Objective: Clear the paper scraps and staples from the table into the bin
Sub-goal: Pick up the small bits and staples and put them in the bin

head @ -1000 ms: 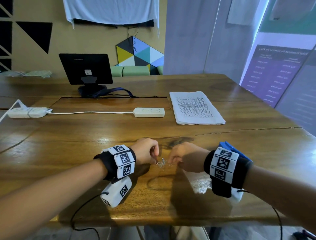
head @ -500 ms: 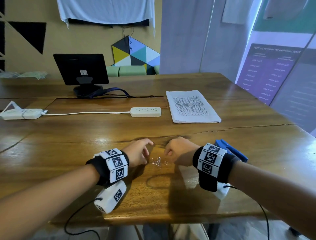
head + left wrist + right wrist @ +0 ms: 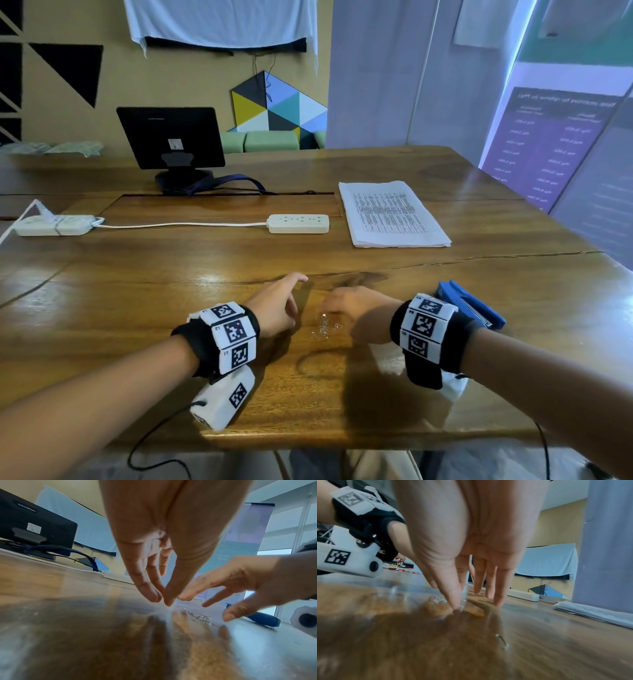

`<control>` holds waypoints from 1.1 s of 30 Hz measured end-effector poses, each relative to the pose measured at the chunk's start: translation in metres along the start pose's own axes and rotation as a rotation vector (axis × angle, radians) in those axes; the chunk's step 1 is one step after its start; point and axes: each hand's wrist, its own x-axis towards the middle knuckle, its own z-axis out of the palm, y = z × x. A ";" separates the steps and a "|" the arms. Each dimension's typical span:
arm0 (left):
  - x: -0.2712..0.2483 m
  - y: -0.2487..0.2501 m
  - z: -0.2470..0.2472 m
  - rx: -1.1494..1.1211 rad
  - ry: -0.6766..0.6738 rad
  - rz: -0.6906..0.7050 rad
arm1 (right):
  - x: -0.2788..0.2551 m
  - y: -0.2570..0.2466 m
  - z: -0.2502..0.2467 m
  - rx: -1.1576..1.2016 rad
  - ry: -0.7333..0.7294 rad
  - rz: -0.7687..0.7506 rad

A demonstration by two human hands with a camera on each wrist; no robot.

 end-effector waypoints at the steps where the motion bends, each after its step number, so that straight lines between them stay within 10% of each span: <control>1: -0.001 -0.001 -0.001 0.003 -0.004 -0.001 | 0.001 -0.003 0.002 -0.032 -0.039 -0.054; 33: -0.009 0.014 0.009 0.056 -0.045 0.036 | 0.010 -0.005 -0.012 0.331 -0.023 0.003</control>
